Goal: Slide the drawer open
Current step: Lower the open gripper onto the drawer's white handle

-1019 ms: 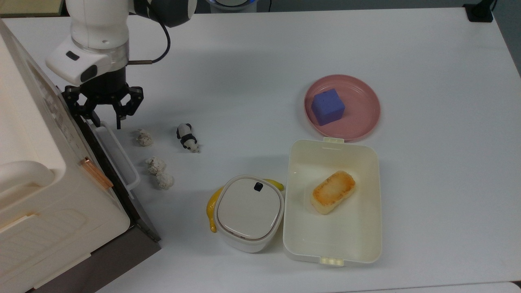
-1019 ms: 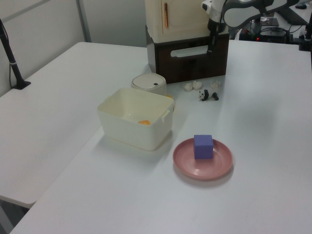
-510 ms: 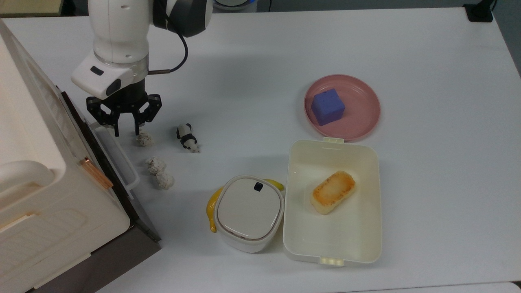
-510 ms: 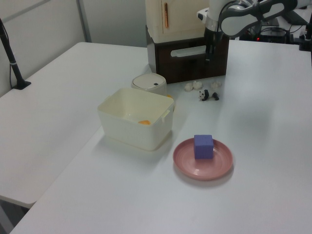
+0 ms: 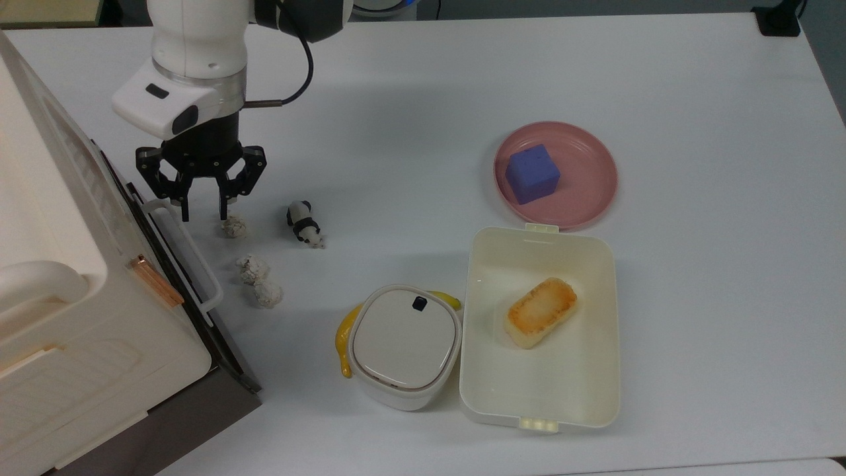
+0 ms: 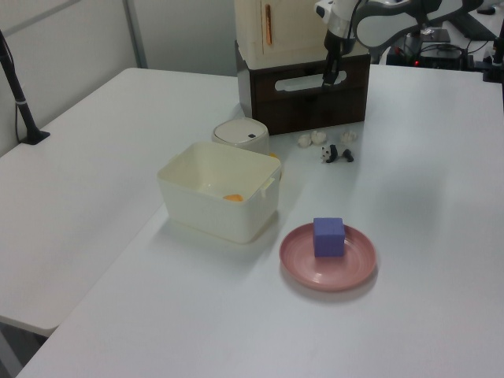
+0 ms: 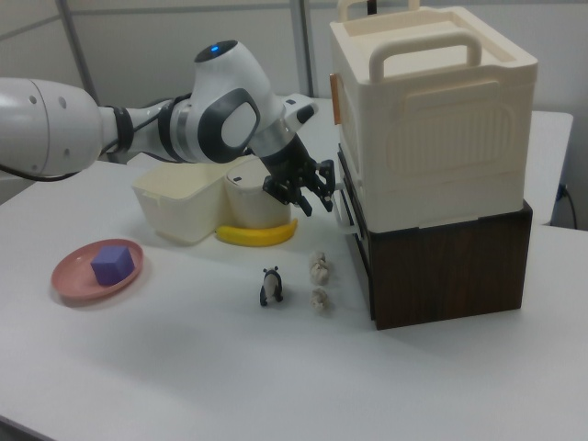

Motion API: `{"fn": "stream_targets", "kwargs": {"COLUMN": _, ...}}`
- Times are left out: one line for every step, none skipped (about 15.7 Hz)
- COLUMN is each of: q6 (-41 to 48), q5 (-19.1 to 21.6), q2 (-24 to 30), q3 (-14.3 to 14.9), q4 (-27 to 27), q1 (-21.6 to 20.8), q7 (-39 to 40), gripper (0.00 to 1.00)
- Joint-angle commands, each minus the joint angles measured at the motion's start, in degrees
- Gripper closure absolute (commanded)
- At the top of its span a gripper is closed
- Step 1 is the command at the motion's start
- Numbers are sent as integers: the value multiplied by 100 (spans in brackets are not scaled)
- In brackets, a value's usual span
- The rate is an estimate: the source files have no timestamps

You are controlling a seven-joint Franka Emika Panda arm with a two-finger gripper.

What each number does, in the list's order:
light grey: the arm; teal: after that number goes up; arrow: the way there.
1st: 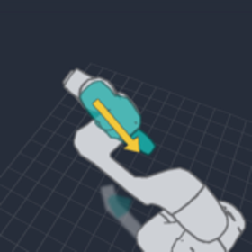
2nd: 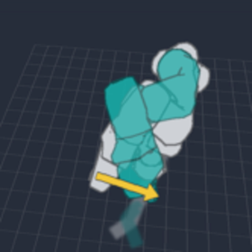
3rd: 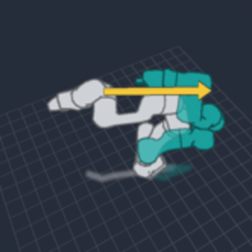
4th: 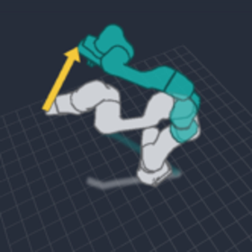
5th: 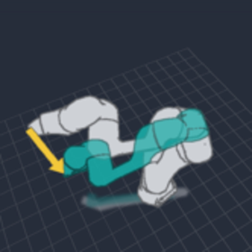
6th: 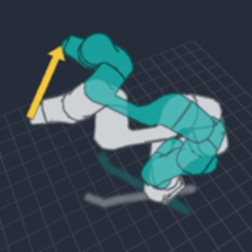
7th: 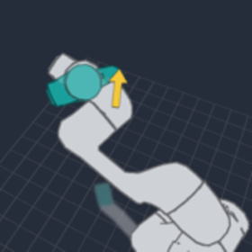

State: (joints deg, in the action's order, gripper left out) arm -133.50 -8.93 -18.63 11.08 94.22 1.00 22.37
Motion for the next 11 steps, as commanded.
{"fn": "stream_targets", "kwargs": {"q6": -88, "q5": -197, "q2": 123, "q3": 61, "q4": 114, "q1": -127, "q7": 57, "gripper": 56}}
{"fn": "stream_targets", "kwargs": {"q6": -97, "q5": -223, "q2": 114, "q3": 61, "q4": 114, "q1": -118, "q7": 66, "gripper": 56}}
{"fn": "stream_targets", "kwargs": {"q6": -106, "q5": -328, "q2": 88, "q3": 70, "q4": 114, "q1": -109, "q7": 66, "gripper": 56}}
{"fn": "stream_targets", "kwargs": {"q6": -141, "q5": -486, "q2": 53, "q3": 88, "q4": 114, "q1": -83, "q7": 66, "gripper": 56}}
{"fn": "stream_targets", "kwargs": {"q6": -150, "q5": -600, "q2": -17, "q3": 88, "q4": 114, "q1": -65, "q7": 66, "gripper": 56}}
{"fn": "stream_targets", "kwargs": {"q6": -159, "q5": -628, "q2": -70, "q3": 105, "q4": 114, "q1": -65, "q7": 66, "gripper": 56}}
{"fn": "stream_targets", "kwargs": {"q6": -167, "q5": -637, "q2": -88, "q3": 114, "q4": 114, "q1": -48, "q7": 84, "gripper": 56}}
{"fn": "stream_targets", "kwargs": {"q6": -176, "q5": -637, "q2": -106, "q3": 123, "q4": 114, "q1": -48, "q7": 92, "gripper": 56}}
{"fn": "stream_targets", "kwargs": {"q6": -168, "q5": -637, "q2": -106, "q3": 132, "q4": 114, "q1": -48, "q7": 84, "gripper": 56}}
{"fn": "stream_targets", "kwargs": {"q6": -176, "q5": -645, "q2": -97, "q3": 132, "q4": 114, "q1": -48, "q7": 92, "gripper": 56}}
{"fn": "stream_targets", "kwargs": {"q6": -185, "q5": -654, "q2": -106, "q3": 140, "q4": 106, "q1": -39, "q7": 93, "gripper": 57}}
